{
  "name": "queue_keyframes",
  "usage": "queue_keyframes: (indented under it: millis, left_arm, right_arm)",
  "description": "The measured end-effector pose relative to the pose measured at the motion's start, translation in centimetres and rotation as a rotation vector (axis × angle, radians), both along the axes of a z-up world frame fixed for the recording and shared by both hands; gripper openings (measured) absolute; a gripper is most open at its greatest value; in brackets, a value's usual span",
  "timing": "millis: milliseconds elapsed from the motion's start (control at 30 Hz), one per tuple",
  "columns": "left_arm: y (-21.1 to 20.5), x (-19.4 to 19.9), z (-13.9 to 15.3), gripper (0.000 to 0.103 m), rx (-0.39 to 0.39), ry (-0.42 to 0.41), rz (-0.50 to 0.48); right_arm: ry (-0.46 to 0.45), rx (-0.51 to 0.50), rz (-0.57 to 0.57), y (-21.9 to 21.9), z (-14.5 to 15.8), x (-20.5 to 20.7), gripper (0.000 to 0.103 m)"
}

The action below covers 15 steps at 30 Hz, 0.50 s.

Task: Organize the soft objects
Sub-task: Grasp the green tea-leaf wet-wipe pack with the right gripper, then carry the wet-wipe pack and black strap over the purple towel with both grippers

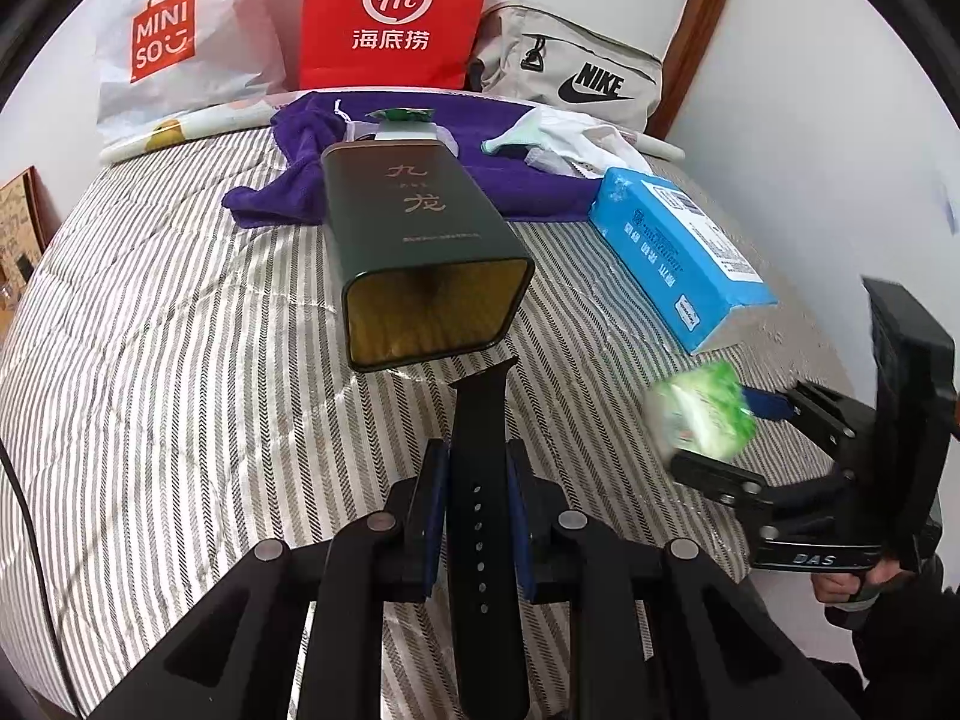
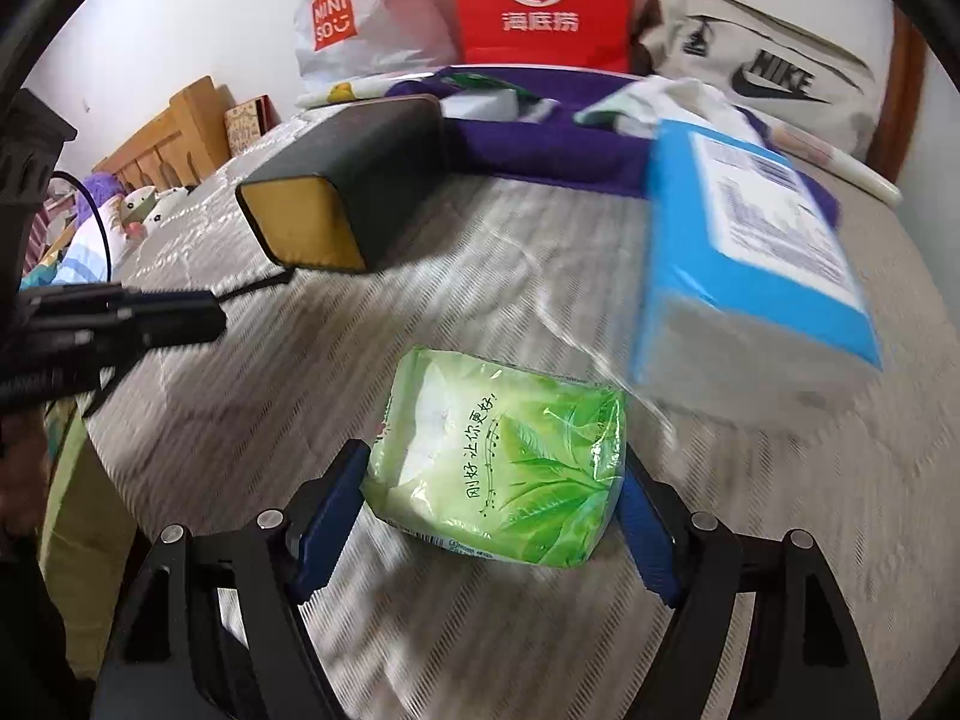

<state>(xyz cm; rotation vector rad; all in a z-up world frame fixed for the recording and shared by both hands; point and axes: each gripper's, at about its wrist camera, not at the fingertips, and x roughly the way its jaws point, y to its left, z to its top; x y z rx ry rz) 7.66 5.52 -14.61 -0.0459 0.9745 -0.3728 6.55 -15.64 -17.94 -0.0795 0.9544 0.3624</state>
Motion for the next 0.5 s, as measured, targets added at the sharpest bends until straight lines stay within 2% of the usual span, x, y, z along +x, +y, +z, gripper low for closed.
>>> queue_keyframes:
  millis: [233,500]
  left_arm:
    - [-0.1,-0.9,1.1,0.018,-0.014,-0.012,0.017]
    - [-0.5,-1.5,2.9,0.018,-0.004,-0.037,0.031]
  right_arm:
    - [-0.015,0.005,-0.079,-4.2,1.0,-2.4,0.078]
    - [-0.088,0.013,-0.098,-6.1,3.7,-3.1,0.078]
